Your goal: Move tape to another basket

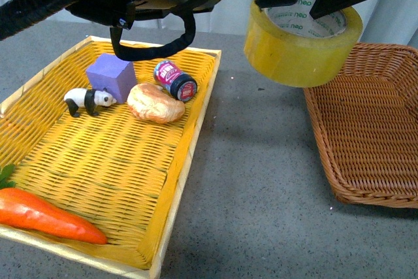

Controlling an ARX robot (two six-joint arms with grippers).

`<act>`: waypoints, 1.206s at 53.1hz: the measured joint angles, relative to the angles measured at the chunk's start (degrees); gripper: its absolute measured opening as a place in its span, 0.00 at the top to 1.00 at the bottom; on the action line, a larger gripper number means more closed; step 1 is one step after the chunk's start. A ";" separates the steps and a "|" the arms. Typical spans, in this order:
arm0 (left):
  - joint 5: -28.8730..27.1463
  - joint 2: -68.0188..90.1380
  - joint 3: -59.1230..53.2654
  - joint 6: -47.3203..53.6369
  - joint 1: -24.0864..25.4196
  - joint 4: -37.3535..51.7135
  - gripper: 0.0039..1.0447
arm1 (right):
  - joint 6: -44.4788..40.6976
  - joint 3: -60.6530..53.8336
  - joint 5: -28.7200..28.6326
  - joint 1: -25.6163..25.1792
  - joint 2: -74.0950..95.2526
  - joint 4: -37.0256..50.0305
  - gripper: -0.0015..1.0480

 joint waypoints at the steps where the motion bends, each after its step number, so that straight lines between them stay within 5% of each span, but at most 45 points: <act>1: 0.52 0.00 0.00 -0.22 -0.02 0.09 0.25 | 0.02 0.13 -0.09 -0.17 0.17 0.00 0.85; 9: 2.25 -0.13 -0.57 -1.86 -0.07 2.69 0.04 | 0.55 2.71 0.46 -1.86 2.23 -0.11 0.85; 22: -9.51 -0.52 -0.57 -7.39 2.89 1.88 0.06 | 1.20 3.91 1.88 -5.16 3.32 0.07 0.85; 44: -10.27 -0.33 -1.49 -15.45 17.29 -4.35 0.06 | 5.25 -10.56 0.35 -11.69 -5.92 10.38 0.85; 64: -13.22 -11.89 -14.12 -13.29 13.86 -3.83 0.06 | 9.55 -24.90 6.73 -20.37 -6.45 26.27 0.85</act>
